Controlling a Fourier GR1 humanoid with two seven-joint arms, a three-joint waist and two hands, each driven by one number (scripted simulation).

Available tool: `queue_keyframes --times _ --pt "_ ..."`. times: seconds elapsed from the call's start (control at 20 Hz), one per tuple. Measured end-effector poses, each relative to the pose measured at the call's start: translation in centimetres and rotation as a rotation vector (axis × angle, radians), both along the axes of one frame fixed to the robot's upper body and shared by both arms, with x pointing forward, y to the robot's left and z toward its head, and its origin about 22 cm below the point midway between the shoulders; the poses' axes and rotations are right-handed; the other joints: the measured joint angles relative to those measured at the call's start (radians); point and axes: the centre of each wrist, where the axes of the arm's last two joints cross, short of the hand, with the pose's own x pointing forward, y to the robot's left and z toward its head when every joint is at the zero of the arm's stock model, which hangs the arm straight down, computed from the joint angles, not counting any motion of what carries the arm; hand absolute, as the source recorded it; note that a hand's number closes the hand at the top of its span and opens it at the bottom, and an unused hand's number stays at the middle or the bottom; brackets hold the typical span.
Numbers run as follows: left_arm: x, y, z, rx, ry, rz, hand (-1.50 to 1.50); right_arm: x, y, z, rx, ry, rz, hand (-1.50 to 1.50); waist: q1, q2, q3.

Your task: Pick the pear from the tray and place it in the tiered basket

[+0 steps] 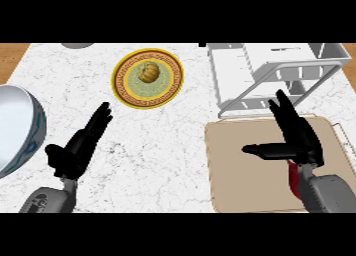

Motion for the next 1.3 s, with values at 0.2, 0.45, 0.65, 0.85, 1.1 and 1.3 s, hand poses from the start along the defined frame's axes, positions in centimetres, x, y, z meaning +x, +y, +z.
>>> queue_keyframes --times 0.2,0.45,0.65,0.85,1.1,1.3 --pt "-0.4 -0.3 -0.4 -0.01 -0.001 -0.005 0.0 0.6 -2.5 4.2 -0.192 -0.006 0.053 -1.5 -0.005 -0.003 -0.001" --pt "-0.2 -0.8 -0.6 -0.008 -0.002 -0.009 0.0 1.0 -5.7 8.8 -0.586 0.135 0.189 -1.5 -0.007 -0.004 -0.004" --pt "-0.4 -1.0 -0.6 -0.007 -0.001 -0.018 0.0 0.9 -6.3 12.9 -0.871 0.266 0.336 -1.5 0.0 -0.008 -0.006" --pt "0.0 -0.7 -0.6 -0.009 -0.002 -0.017 0.0 0.8 -5.0 16.3 -1.021 0.378 0.464 -1.5 0.001 -0.006 -0.005" --pt "-0.1 -1.2 -0.8 -0.019 -0.002 -0.013 0.0 0.1 -2.9 18.5 -1.08 0.459 0.531 -1.5 0.001 -0.004 -0.003" --pt "0.2 -1.2 -0.7 -0.016 -0.001 -0.014 0.0 -0.4 -2.2 17.2 -1.087 0.481 0.527 -1.5 0.001 -0.002 -0.002"
